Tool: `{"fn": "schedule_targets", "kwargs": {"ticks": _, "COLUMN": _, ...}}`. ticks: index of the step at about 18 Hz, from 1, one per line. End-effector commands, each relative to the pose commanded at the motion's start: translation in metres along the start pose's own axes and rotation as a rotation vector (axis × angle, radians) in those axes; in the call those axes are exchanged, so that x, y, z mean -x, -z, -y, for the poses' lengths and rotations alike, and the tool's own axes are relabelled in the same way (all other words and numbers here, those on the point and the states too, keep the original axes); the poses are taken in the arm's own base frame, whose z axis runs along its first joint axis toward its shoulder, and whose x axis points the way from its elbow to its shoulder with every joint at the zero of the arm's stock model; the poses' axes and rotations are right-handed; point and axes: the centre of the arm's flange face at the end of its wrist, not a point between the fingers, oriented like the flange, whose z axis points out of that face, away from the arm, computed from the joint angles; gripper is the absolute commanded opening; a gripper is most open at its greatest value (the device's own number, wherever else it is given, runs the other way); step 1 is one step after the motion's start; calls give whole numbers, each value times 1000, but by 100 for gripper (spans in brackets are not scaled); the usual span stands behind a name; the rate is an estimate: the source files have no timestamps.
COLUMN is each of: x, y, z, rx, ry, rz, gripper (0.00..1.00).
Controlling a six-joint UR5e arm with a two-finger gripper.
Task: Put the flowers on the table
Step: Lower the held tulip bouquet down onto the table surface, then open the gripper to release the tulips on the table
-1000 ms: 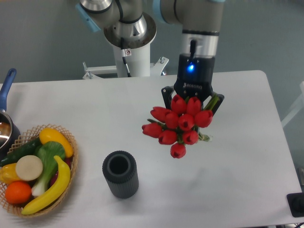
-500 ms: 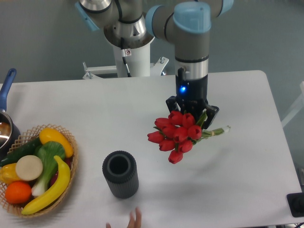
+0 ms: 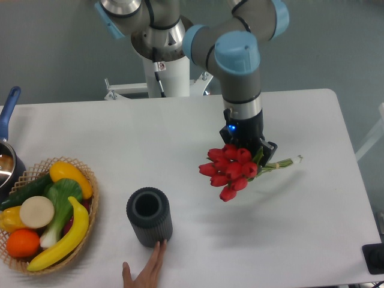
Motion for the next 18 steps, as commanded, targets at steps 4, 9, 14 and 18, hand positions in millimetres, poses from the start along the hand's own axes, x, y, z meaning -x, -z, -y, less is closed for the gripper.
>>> {"fn": "schedule_targets", "kwargs": {"ticks": 4, "x": -7, "y": -22, "z": 9, "rx": 32, "ry": -20, "rz": -27, "gripper": 45}}
{"fn": "schedule_targets", "kwargs": {"ticks": 9, "x": -13, "y": -53, "z": 17, "rx": 44, "ry": -34, "rz": -76, "gripper": 45}}
{"fn": "schedule_targets", "kwargs": {"ticks": 14, "x": -15, "y": -65, "z": 18, "rx": 51, "ry": -37, "rz": -93, "gripper": 45}}
{"fn": "schedule_targets", "kwargs": {"ticks": 18, "x": -19, "y": -78, "z": 17, "rx": 60, "ry": -40, "rz": -113, "gripper": 46}}
